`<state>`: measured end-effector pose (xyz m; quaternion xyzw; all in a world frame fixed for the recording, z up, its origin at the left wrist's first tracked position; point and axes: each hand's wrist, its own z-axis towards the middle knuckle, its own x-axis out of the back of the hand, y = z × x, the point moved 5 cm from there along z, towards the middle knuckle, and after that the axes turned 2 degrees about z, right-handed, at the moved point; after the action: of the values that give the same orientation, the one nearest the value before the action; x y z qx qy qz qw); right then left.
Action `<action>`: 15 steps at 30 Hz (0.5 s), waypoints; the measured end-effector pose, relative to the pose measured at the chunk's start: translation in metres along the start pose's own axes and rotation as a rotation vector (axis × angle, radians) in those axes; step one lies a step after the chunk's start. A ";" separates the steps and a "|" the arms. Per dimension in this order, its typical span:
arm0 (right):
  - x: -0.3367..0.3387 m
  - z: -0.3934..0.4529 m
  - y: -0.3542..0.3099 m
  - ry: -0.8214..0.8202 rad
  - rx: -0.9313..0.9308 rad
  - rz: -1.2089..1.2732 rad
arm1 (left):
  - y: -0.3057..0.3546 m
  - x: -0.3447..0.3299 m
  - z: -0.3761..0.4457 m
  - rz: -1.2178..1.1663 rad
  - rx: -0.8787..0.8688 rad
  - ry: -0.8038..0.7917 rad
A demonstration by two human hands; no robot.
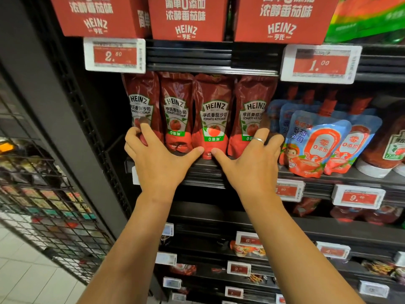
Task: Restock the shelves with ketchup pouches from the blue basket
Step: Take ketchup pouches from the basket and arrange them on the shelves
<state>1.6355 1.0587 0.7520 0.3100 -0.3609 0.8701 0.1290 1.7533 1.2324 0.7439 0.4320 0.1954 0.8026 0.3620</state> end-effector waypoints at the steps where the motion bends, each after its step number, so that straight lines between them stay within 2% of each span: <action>1: -0.001 0.000 0.000 0.001 0.000 -0.004 | 0.000 -0.001 0.000 0.010 -0.008 0.000; 15: -0.001 -0.002 -0.002 0.049 -0.028 -0.060 | -0.008 0.000 0.000 0.094 -0.100 0.065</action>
<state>1.6361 1.0613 0.7513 0.2974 -0.3603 0.8680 0.1683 1.7564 1.2384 0.7387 0.3957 0.1464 0.8412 0.3383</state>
